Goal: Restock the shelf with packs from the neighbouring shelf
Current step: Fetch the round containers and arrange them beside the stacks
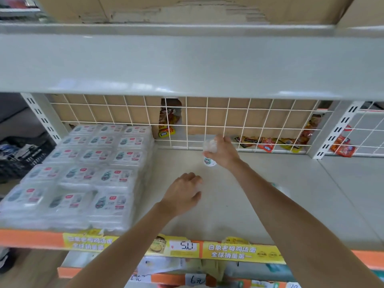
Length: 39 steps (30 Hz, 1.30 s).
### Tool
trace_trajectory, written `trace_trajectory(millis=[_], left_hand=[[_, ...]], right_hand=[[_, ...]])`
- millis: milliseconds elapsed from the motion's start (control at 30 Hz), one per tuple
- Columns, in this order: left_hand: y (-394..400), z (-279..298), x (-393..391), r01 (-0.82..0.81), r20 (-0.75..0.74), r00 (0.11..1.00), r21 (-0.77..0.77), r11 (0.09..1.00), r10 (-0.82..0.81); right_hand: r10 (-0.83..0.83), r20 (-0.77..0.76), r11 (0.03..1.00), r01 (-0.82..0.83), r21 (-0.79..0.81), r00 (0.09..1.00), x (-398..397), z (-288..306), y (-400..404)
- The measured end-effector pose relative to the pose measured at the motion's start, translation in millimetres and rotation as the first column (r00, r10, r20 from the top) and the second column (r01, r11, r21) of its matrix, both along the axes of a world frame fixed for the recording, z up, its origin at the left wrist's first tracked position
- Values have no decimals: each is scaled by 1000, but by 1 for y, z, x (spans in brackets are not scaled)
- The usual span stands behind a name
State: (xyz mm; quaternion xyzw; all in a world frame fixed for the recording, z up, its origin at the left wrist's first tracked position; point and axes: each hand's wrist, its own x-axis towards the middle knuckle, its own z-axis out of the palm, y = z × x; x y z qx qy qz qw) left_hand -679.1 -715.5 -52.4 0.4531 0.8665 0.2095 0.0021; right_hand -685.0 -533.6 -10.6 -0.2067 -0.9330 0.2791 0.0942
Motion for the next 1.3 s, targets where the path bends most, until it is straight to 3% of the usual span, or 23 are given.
trace_trajectory(millis=[167,333,433,500,567,700,800,867,933,1033,1100,1167,1267,1300], left_hand=[[21,4,5,81,76,993,59,995,-86],[43,2,14,93,262,957,137,986,-127],[47,4,17,46,388,914,191,980,-119],[50,9,20,-4,564,817,218,976,-122],[52,11,23,0,725,666,239,971,-178],[43,16,30,60,845,461,275,960,-271],[29,23,29,-208,918,170,389,898,-358],[23,25,26,-333,911,37,398,855,-410],[20,26,24,-361,898,-19,404,841,-440],[20,27,27,-325,895,-15,417,849,-445],[19,23,27,-273,899,64,434,859,-434],[16,19,24,-174,876,246,460,871,-414],[14,14,18,-35,694,678,360,932,-242],[14,12,16,-20,607,773,314,949,-184]], right_hand=[[-21,49,999,19,49,999,45,10,26],[-83,327,989,37,146,941,128,13,68],[-49,393,998,57,-9,918,158,10,61],[29,344,995,4,-95,939,163,10,46],[127,257,991,-110,-80,958,160,11,29],[291,28,957,-291,-2,956,151,14,-1],[67,-202,925,-137,-354,977,153,23,-5],[-47,-180,844,-57,-533,983,152,26,-3],[-34,-133,812,-50,-581,991,149,26,-7],[17,-128,817,-87,-570,992,138,26,-17],[31,-123,835,-94,-541,992,129,26,-21],[-14,-98,869,-37,-494,995,122,24,-21],[-89,-46,922,65,-382,995,115,19,-18],[-77,-32,930,60,-363,997,114,18,-18]])
